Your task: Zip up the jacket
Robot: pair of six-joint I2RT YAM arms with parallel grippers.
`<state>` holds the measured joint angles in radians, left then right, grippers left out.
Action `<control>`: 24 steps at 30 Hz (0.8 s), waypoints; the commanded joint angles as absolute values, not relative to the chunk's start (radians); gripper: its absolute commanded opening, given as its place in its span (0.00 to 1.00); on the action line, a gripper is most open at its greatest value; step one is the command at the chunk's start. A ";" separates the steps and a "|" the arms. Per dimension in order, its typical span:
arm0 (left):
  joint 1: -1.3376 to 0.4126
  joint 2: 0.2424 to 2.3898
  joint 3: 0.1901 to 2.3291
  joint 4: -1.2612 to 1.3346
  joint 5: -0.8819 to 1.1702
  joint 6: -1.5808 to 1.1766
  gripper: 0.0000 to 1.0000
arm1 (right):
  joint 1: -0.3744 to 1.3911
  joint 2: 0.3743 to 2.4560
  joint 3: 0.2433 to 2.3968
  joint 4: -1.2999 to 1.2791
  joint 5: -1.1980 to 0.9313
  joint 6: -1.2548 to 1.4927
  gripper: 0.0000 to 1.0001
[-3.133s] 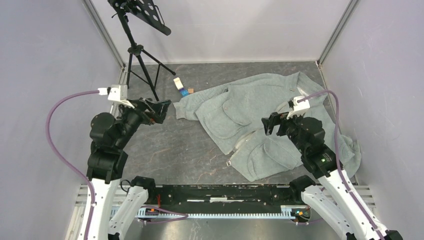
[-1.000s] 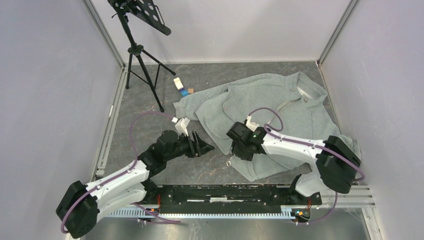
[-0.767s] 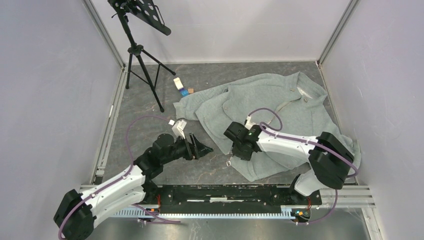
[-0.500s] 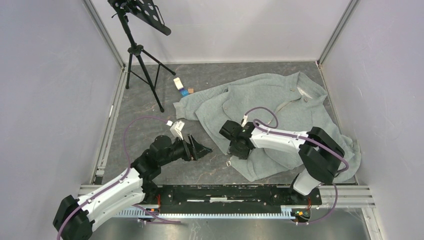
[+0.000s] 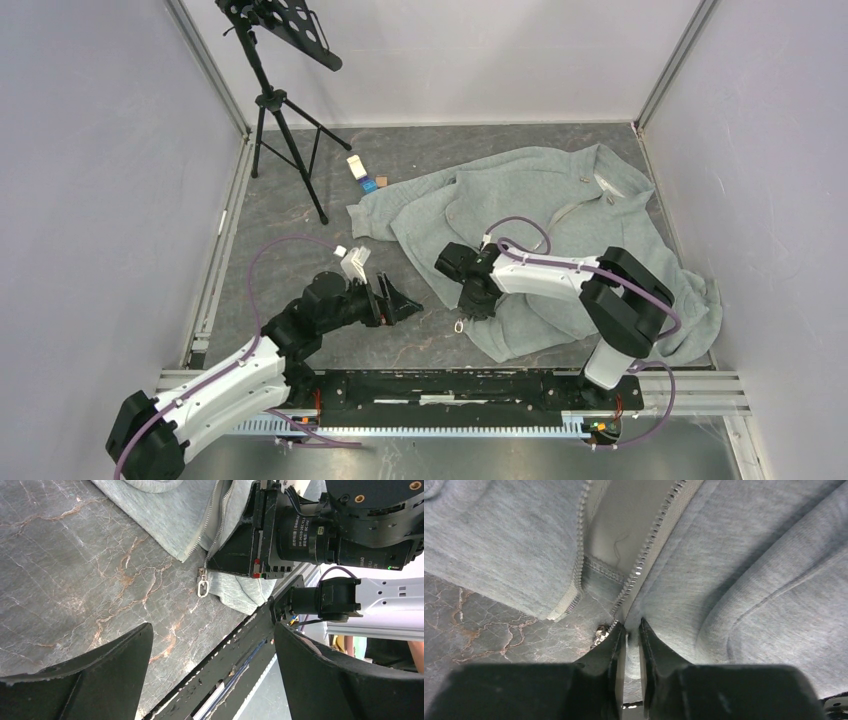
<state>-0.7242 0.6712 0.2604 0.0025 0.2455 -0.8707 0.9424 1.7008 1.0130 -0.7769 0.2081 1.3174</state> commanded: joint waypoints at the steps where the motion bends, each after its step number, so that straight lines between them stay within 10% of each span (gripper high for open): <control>1: -0.726 0.679 0.288 0.019 0.255 -0.874 0.96 | 0.950 1.683 0.968 -0.693 0.184 1.313 0.13; 11: -0.726 0.922 0.276 0.326 0.405 -1.025 0.94 | 0.929 1.461 0.826 -0.606 0.226 1.197 0.00; 24: -0.731 1.281 0.311 0.741 0.537 -1.171 0.83 | 0.917 0.993 0.301 0.310 0.067 0.483 0.00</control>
